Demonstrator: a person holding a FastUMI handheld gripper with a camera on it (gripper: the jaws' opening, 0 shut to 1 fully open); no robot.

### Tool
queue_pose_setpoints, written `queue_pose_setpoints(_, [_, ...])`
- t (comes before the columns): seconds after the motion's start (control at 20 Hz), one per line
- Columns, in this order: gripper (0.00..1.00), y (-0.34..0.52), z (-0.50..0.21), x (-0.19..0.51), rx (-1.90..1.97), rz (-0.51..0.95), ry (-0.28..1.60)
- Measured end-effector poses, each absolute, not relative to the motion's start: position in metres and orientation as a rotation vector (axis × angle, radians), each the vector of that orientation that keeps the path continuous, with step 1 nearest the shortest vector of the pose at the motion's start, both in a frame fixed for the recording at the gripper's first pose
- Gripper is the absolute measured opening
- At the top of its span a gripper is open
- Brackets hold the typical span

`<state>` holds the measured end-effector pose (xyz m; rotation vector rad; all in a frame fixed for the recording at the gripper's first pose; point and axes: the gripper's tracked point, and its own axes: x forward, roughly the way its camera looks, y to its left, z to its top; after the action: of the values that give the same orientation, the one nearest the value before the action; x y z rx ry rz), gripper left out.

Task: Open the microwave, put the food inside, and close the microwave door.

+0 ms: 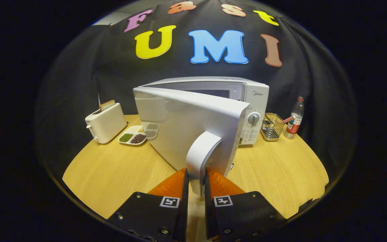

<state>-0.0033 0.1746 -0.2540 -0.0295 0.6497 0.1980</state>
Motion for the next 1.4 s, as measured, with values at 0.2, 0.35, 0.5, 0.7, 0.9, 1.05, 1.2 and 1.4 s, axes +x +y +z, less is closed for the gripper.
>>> queue_pose_setpoints(0.2, [0.23, 0.209, -0.251, -0.032, -0.088, 0.259, 0.639])
queue_pose_setpoints(0.35, [0.23, 0.239, -0.249, -0.052, -0.087, 0.314, 0.637])
queue_pose_setpoints(0.5, [0.23, 0.268, -0.246, -0.067, -0.101, 0.365, 0.624])
queue_pose_setpoints(0.7, [0.23, 0.289, -0.247, -0.077, -0.196, 0.383, 0.597])
queue_pose_setpoints(0.9, [0.23, 0.301, -0.247, -0.085, -0.230, 0.380, 0.601])
queue_pose_setpoints(1.05, [0.23, 0.311, -0.246, -0.096, -0.244, 0.389, 0.621])
queue_pose_setpoints(1.2, [0.23, 0.331, -0.245, -0.106, -0.243, 0.437, 0.620])
queue_pose_setpoints(1.4, [0.23, 0.347, -0.244, -0.114, -0.270, 0.480, 0.624])
